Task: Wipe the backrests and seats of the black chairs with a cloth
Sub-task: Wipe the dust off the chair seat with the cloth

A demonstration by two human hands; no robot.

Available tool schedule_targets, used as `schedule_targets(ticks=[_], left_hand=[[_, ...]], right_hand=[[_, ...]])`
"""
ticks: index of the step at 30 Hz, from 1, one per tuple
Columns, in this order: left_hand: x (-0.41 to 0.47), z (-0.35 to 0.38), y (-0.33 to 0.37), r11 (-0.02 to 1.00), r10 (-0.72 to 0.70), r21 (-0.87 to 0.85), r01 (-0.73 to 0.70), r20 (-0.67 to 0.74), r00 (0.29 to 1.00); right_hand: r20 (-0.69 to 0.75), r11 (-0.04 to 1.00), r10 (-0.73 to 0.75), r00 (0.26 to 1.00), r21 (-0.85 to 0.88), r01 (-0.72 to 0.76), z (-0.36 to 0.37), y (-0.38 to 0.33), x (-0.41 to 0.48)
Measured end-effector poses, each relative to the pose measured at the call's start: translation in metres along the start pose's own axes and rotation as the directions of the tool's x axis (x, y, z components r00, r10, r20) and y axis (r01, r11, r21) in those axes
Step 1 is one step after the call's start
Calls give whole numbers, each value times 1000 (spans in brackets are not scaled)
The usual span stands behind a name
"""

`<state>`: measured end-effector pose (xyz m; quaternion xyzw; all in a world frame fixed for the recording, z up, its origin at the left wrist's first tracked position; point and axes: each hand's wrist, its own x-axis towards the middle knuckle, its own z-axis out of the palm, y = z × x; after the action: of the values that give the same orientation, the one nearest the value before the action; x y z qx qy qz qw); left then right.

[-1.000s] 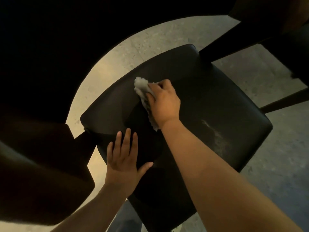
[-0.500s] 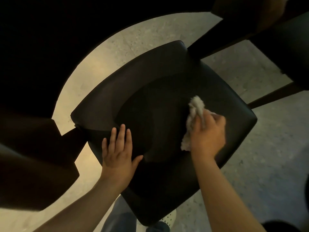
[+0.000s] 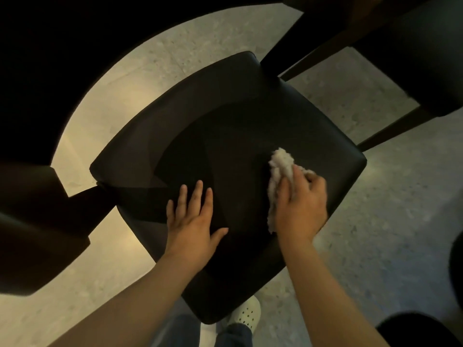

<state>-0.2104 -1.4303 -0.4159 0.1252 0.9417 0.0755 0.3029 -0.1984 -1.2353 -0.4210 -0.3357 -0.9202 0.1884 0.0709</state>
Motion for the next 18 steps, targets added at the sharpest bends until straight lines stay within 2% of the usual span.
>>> schedule_targets(ticks=[2, 4, 8, 9, 11, 13, 14, 16, 18], left_hand=[[1, 0, 1, 1000, -9, 16, 9, 10, 1000], [1, 0, 1, 1000, -12, 27, 12, 15, 1000], [1, -1, 1, 999, -18, 43, 17, 6, 1000], [0, -1, 1, 999, -19, 46, 19, 3, 1000], [0, -1, 2, 998, -26, 59, 25, 5, 1000], [1, 0, 2, 997, -30, 71, 29, 8, 1000], [1, 0, 3, 997, -30, 74, 29, 6, 1000], [1, 1, 3, 996, -32, 81, 32, -2, 999], [2, 1, 4, 995, -37, 91, 37, -1, 999]], right_hand=[[110, 991, -112, 988, -62, 120, 10, -14, -19], [192, 979, -159, 968, -93, 180, 20, -19, -28], [161, 964, -223, 961, -107, 242, 12, 11, -14], [116, 976, -180, 977, -104, 193, 6, 27, -11], [13, 997, 59, 998, -53, -58, -9, 66, -8], [-47, 947, 320, 946, -3, -320, -19, 101, -6], [-66, 925, 378, 923, -5, -379, -23, 112, -7], [-70, 928, 372, 925, 31, -371, -29, 110, -9], [-25, 957, 269, 963, 117, -264, -31, 80, -16]])
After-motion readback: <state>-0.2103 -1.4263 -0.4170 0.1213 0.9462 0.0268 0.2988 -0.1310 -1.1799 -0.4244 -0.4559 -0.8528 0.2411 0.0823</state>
